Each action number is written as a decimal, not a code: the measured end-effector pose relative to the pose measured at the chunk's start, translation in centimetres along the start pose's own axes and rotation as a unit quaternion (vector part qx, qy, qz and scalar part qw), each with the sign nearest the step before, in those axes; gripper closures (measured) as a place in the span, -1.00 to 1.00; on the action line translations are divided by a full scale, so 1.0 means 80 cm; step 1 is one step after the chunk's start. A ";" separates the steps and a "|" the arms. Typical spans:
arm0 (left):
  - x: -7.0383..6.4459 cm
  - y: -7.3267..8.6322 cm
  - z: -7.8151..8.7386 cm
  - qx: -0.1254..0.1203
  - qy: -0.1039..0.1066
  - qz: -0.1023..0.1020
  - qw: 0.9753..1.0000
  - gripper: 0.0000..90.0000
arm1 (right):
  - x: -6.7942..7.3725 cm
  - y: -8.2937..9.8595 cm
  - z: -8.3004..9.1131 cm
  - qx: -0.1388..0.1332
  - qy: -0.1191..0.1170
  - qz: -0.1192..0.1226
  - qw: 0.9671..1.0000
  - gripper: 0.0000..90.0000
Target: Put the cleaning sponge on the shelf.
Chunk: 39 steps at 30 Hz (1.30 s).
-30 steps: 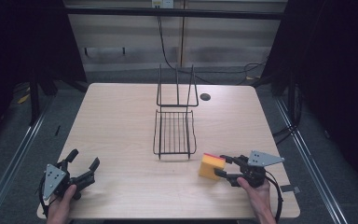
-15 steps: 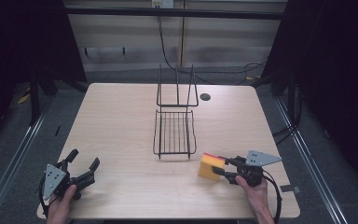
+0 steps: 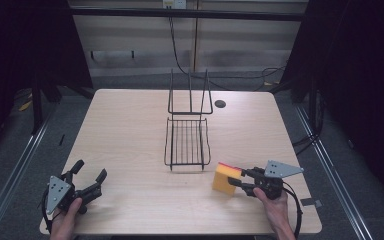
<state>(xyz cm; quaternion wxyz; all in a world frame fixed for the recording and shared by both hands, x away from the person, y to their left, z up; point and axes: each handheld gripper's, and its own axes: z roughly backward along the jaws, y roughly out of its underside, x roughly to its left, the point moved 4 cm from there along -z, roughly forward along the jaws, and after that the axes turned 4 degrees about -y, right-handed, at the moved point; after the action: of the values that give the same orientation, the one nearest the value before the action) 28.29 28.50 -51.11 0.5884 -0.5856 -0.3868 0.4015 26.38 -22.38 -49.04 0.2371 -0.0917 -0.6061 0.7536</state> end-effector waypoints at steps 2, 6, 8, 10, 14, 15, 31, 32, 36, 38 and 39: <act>0.000 0.000 0.000 0.000 0.000 0.000 1.000 -0.65 | 0.000 0.000 0.000 0.001 -0.001 0.000 1.000 0.33; 0.000 0.000 0.000 0.000 0.000 0.000 1.000 -0.65 | 0.000 -0.003 0.003 -0.006 -0.002 -0.004 1.000 0.33; 0.000 0.000 0.000 0.000 0.000 0.000 1.000 -0.65 | 0.000 -0.004 0.004 -0.005 -0.003 -0.004 1.000 0.34; 0.000 0.000 0.000 0.000 0.000 0.000 1.000 -0.65 | 0.001 -0.008 0.003 -0.003 -0.006 -0.002 1.000 0.34; 0.000 0.000 0.000 0.001 0.000 0.000 1.000 -0.65 | 0.001 -0.016 0.000 -0.001 -0.007 0.005 1.000 0.34; 0.000 0.000 0.000 0.000 0.000 0.000 1.000 -0.65 | 0.000 -0.018 0.000 0.000 -0.005 0.004 1.000 0.34; 0.000 0.000 0.000 0.000 0.000 0.000 1.000 -0.65 | 0.000 -0.051 -0.004 -0.010 -0.019 0.025 0.999 0.35; 0.000 0.000 0.000 0.000 0.000 0.000 1.000 -0.66 | -0.001 -0.053 -0.004 -0.008 -0.019 0.028 0.999 0.35; 0.000 0.000 0.000 0.000 -0.001 0.000 1.000 -0.66 | -0.001 -0.059 -0.006 -0.010 -0.021 0.029 0.999 0.35; 0.000 0.000 0.000 0.000 -0.001 0.000 1.000 -0.66 | -0.001 -0.063 -0.007 -0.010 -0.022 0.033 0.999 0.35; 0.000 0.000 0.000 0.000 -0.001 0.000 1.000 -0.66 | -0.001 -0.068 -0.009 -0.013 -0.024 0.035 0.999 0.35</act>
<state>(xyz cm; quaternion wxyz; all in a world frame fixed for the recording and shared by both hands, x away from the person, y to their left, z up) 28.29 28.50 -51.12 0.5883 -0.5852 -0.3873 0.4017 28.05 -20.97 -44.00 0.1949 -0.0981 -0.6178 0.7555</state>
